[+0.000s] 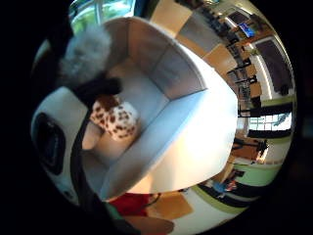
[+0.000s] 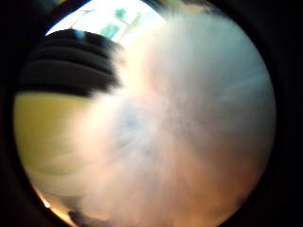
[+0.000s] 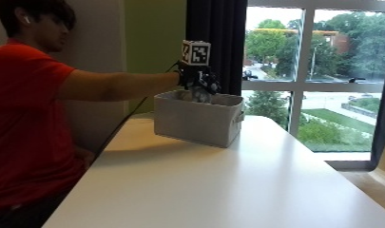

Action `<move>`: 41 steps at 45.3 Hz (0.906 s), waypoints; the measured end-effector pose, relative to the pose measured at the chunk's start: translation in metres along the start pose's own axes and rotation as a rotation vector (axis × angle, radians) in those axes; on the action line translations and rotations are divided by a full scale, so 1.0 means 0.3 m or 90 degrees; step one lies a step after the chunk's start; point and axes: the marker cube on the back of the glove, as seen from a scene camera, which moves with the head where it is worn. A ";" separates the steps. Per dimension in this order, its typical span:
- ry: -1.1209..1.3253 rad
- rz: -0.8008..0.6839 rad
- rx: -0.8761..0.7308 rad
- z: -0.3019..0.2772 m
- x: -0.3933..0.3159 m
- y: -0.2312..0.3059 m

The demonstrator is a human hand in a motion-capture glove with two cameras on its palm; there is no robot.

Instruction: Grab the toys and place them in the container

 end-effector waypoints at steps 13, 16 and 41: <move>0.034 0.001 0.001 -0.026 0.069 0.065; 0.033 0.008 0.000 -0.031 0.112 0.087; 0.101 0.189 0.005 0.030 0.583 0.349</move>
